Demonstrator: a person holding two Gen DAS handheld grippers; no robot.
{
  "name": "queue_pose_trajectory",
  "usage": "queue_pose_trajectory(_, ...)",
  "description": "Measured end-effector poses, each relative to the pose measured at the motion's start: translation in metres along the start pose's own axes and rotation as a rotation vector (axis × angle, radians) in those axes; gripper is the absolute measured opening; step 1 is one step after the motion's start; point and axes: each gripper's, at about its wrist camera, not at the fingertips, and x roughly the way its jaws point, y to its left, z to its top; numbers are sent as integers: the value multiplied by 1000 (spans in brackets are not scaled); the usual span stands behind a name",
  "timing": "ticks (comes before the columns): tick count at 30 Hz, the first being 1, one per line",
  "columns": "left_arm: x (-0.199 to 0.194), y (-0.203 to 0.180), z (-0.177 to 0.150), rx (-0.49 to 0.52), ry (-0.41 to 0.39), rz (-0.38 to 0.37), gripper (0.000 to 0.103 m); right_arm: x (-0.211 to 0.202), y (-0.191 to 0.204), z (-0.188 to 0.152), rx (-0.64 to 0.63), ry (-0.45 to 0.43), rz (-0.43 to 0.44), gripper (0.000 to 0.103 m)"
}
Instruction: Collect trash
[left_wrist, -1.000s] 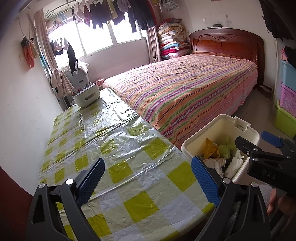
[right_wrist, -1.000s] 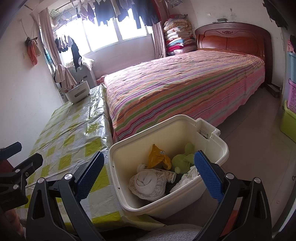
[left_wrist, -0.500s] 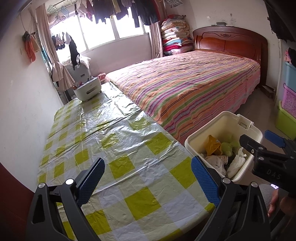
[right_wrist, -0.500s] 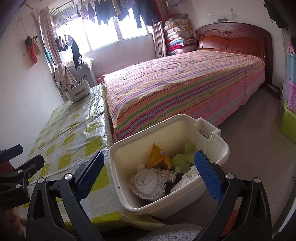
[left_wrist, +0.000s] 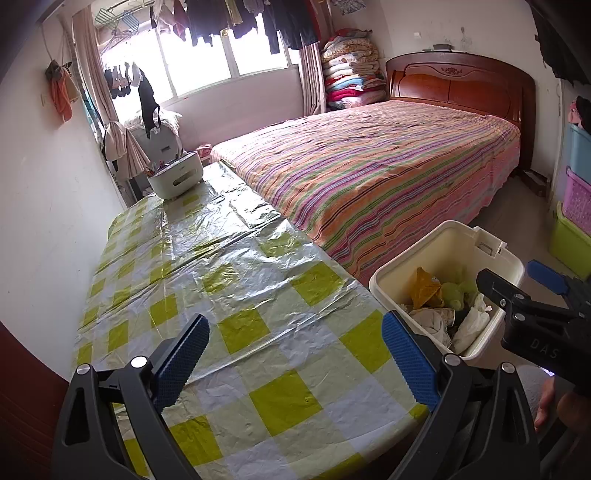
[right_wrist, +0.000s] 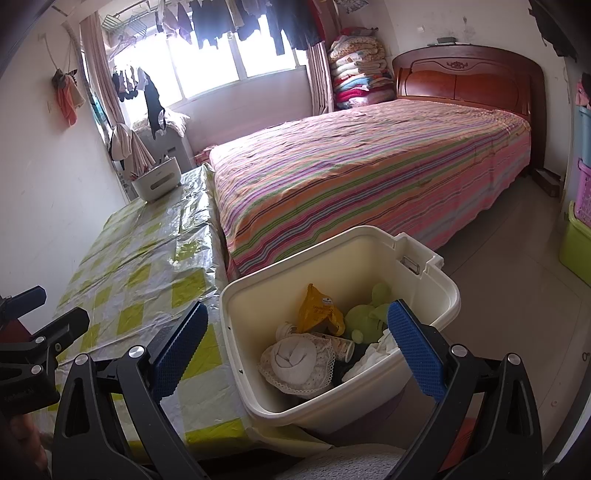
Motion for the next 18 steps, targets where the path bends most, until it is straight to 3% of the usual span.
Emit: queue_pose_trajectory(18,-8,-2,1,14,-39,-27,92,2,-4,0,-4,6,3,96)
